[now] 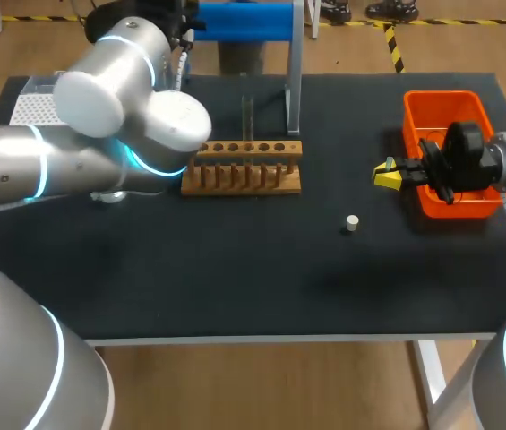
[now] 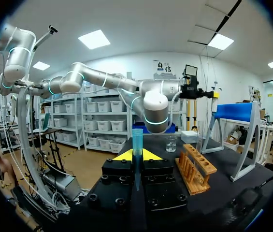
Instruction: Invert the test tube, pick up the pipette, mount the tip to pipette, aspirate from beaker and dispense into the tube, eject the tip, return the pipette, and cap with the stopper.
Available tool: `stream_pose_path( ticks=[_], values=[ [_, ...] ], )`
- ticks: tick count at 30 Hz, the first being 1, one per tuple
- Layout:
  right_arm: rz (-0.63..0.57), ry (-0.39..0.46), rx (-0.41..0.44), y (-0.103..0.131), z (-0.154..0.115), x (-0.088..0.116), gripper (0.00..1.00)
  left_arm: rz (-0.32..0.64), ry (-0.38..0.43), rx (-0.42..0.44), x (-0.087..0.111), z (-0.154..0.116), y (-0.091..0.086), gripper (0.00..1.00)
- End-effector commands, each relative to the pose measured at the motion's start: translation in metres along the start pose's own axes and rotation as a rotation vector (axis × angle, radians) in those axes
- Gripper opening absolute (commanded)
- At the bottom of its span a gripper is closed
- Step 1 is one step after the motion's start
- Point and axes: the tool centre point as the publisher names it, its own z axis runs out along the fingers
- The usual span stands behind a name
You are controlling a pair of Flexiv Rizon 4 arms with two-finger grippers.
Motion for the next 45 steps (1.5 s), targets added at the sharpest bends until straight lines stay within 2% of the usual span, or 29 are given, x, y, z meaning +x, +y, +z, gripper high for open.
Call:
stream_pose_path(
  ticks=[1, 8, 10, 26, 27, 33, 37, 45],
  values=[
    [0.000, 0.001, 0.000, 0.000, -0.001, 0.000, 0.00, 0.001, 0.313, -0.065, -0.003, -0.033, -0.021, 0.00],
    [0.000, 0.001, 0.000, 0.000, -0.001, 0.000, 0.00, -0.033, 0.462, -0.019, 0.000, -0.061, -0.034, 0.00],
    [0.000, 0.001, 0.000, 0.000, -0.001, 0.000, 0.00, -0.035, 0.561, -0.017, 0.004, -0.071, -0.038, 0.00],
    [0.000, 0.001, 0.000, 0.000, -0.001, 0.000, 0.00, -0.035, 0.561, -0.017, 0.004, -0.071, -0.038, 0.00],
    [0.000, 0.001, 0.000, 0.000, -0.001, 0.000, 0.00, -0.020, 0.571, -0.022, 0.008, -0.078, -0.037, 0.00],
    [0.000, 0.001, 0.000, 0.000, -0.001, 0.000, 0.00, -0.028, 0.684, 0.074, 0.024, -0.119, -0.042, 0.00],
    [0.000, 0.001, 0.000, 0.000, -0.001, 0.000, 0.00, -0.006, 0.703, 0.087, 0.038, -0.144, -0.048, 0.00],
    [0.000, 0.001, 0.000, 0.000, -0.001, 0.000, 0.00, 0.012, 0.841, 0.134, 0.066, -0.180, -0.056, 0.00]
  ],
)
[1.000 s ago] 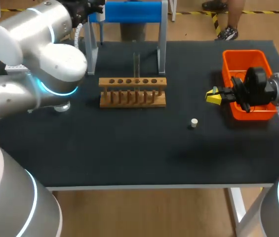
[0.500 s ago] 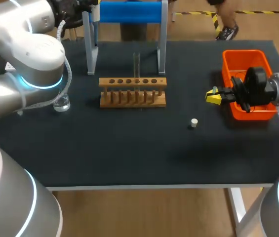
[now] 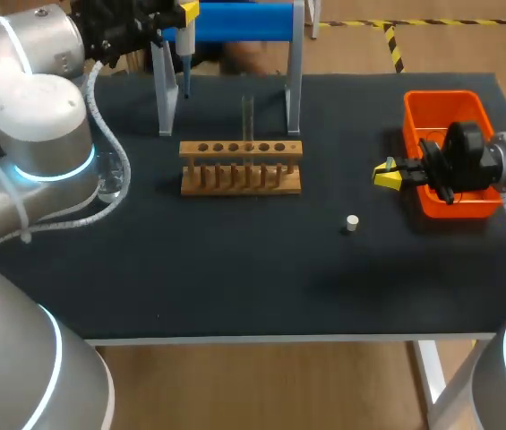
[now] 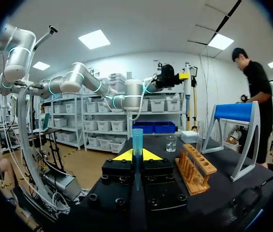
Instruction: Invert the test tube, pick up the pipette, mount the tip to pipette, aspirate from beaker and dispense into the tube, eject the tip, return the pipette, and cap with the stopper.
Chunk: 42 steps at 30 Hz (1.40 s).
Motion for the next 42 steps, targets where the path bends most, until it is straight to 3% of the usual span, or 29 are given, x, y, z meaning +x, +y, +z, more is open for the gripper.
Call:
stream_pose_path(
  ticks=[1, 12, 18, 26, 42],
  values=[
    [0.000, 0.001, 0.000, 0.000, -0.001, 0.000, 0.00, 0.011, 0.209, 0.069, 0.017, -0.027, -0.002, 0.00],
    [0.000, 0.001, 0.000, 0.000, -0.001, 0.000, 0.00, 0.040, 0.291, 0.014, 0.075, -0.031, -0.015, 0.00],
    [0.000, 0.001, 0.000, 0.000, -0.001, 0.000, 0.00, 0.008, 0.290, 0.006, 0.098, -0.021, -0.021, 0.00],
    [0.000, 0.001, 0.000, 0.000, -0.001, 0.000, 0.00, 0.020, 0.341, 0.034, 0.120, -0.006, -0.039, 0.00],
    [0.000, 0.001, 0.000, 0.000, -0.001, 0.000, 0.00, 0.040, 0.341, 0.026, 0.150, 0.013, -0.055, 0.00]
  ],
)
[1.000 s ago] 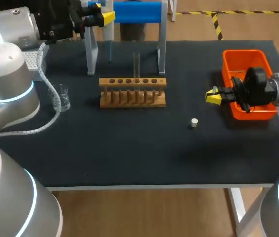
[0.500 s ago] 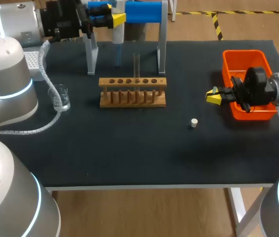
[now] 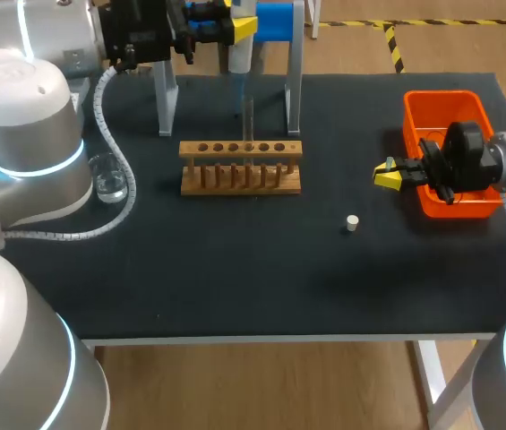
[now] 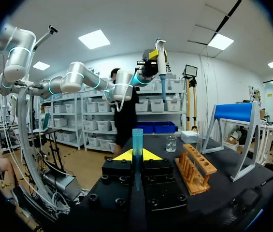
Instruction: Invert the test tube, pick up the pipette, mount the tip to pipette, aspirate from beaker and dispense into the tube, eject the tip, return the pipette, and cap with the stopper.
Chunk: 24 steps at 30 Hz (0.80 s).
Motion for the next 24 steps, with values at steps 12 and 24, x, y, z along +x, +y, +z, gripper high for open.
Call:
stream_pose_path(
  ticks=[12, 24],
  values=[
    [0.000, 0.001, 0.000, 0.000, -0.001, 0.000, 0.00, 0.012, 0.031, 0.035, 0.016, 0.029, -0.010, 0.00],
    [0.000, 0.001, 0.000, 0.000, -0.001, 0.000, 0.00, 0.004, 0.041, 0.039, 0.020, 0.034, -0.010, 0.00]
  ],
)
